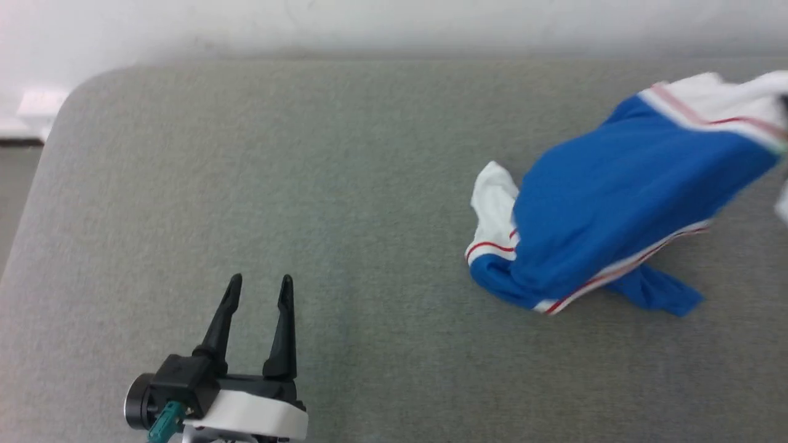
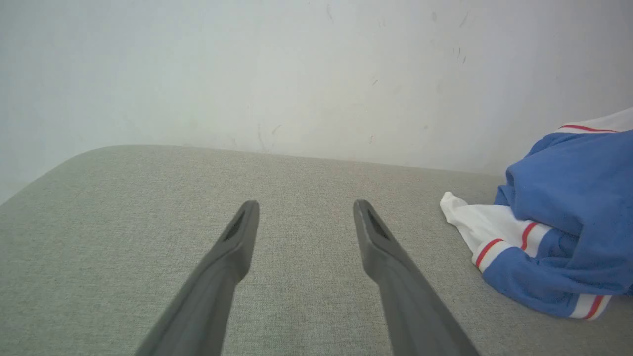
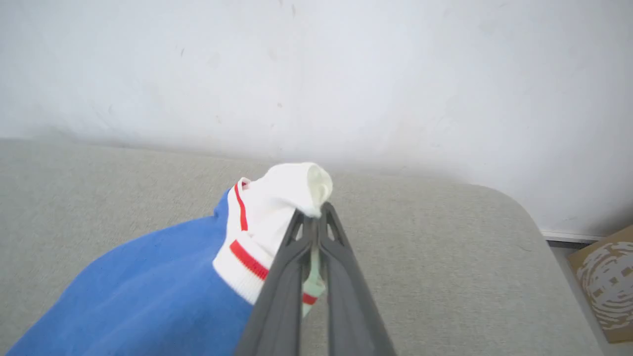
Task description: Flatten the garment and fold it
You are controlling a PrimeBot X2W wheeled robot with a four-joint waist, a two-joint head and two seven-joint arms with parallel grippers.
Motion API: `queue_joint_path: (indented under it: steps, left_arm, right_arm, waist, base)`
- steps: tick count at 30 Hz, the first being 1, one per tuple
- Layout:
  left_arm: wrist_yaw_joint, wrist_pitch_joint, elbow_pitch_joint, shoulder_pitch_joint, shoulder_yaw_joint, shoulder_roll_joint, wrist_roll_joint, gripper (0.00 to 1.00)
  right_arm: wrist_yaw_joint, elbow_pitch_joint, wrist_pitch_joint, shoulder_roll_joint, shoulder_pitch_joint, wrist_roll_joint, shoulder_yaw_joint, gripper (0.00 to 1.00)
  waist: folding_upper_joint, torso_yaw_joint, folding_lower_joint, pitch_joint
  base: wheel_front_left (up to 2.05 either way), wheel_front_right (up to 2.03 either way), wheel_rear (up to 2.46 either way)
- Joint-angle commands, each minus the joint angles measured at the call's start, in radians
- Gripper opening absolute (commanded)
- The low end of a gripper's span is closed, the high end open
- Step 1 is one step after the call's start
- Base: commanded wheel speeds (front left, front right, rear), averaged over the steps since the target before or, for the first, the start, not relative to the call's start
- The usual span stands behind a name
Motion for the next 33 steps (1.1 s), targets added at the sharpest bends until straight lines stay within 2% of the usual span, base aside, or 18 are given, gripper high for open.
queue_joint_path:
  steps: [1, 4, 8, 10, 13, 17, 18, 19, 22, 26, 29, 33]
  left_arm:
    - [-0.004, -0.005, -0.003, 0.017, 0.007, -0.006, 0.001, 1.0]
    - [-0.007, -0.005, -0.004, 0.031, 0.008, -0.007, 0.006, 1.0]
    - [-0.013, -0.005, -0.003, 0.038, 0.011, -0.007, 0.01, 1.0]
    - [-0.018, -0.005, 0.0, 0.037, 0.014, -0.006, 0.013, 1.0]
    - [-0.024, -0.005, 0.006, 0.032, 0.018, -0.002, 0.017, 1.0]
    - [-0.029, -0.005, 0.016, 0.028, 0.019, 0.003, 0.019, 1.0]
    - [-0.03, -0.005, 0.019, 0.027, 0.02, 0.005, 0.02, 1.0]
    - [-0.031, -0.005, 0.022, 0.026, 0.021, 0.005, 0.02, 1.0]
    - [-0.032, -0.005, 0.029, 0.025, 0.021, 0.006, 0.019, 1.0]
    - [-0.032, -0.005, 0.033, 0.024, 0.017, 0.003, 0.012, 1.0]
    - [-0.03, -0.005, 0.037, 0.023, 0.01, -0.001, 0.005, 1.0]
    - [-0.026, -0.005, 0.038, 0.022, 0.004, -0.005, -0.004, 1.0]
  right_arm:
    - [-0.001, -0.02, -0.017, -0.021, 0.011, -0.002, -0.062, 0.0]
    - [-0.001, -0.04, -0.029, -0.043, 0.108, -0.033, -0.157, 0.0]
    - [-0.001, -0.024, -0.06, 0.008, 0.31, -0.072, -0.294, 0.0]
    - [-0.001, 0.004, -0.085, 0.063, 0.397, -0.086, -0.336, 0.0]
    - [-0.001, 0.068, -0.123, 0.13, 0.473, -0.104, -0.35, 0.0]
    - [-0.001, 0.136, -0.161, 0.159, 0.495, -0.122, -0.33, 0.0]
    - [-0.001, 0.15, -0.175, 0.158, 0.492, -0.133, -0.32, 0.12]
    - [-0.001, 0.16, -0.189, 0.156, 0.486, -0.141, -0.31, 1.0]
    - [-0.001, 0.153, -0.228, 0.144, 0.441, -0.145, -0.289, 1.0]
    - [-0.001, 0.051, -0.25, 0.107, 0.361, -0.101, -0.206, 1.0]
    - [-0.001, -0.064, -0.206, 0.086, 0.303, -0.04, -0.112, 1.0]
    - [-0.001, -0.189, -0.092, 0.092, 0.239, 0.029, 0.027, 1.0]
  waist:
    - [0.0, -0.064, 0.0, -0.068]
    - [0.0, -0.067, 0.0, -0.066]
    - [0.0, -0.058, 0.0, -0.044]
    - [0.0, -0.054, 0.0, -0.032]
    - [0.0, -0.052, 0.0, -0.021]
    - [0.0, -0.056, 0.0, -0.019]
    - [0.0, -0.058, 0.0, -0.021]
    - [0.0, -0.061, 0.0, -0.025]
    - [0.0, -0.07, 0.0, -0.038]
    - [0.0, -0.074, 0.0, -0.054]
    - [0.0, -0.069, 0.0, -0.061]
    - [0.0, -0.053, 0.0, -0.055]
  base:
    - [0.0, 0.0, 0.0]
    - [0.0, 0.0, 0.0]
    - [0.0, 0.0, 0.0]
    - [0.0, 0.0, 0.0]
    - [0.0, 0.0, 0.0]
    - [0.0, 0.0, 0.0]
    - [0.0, 0.0, 0.0]
    - [0.0, 0.0, 0.0]
    - [0.0, 0.0, 0.0]
    - [0.0, 0.0, 0.0]
    - [0.0, 0.0, 0.0]
    - [0.0, 0.0, 0.0]
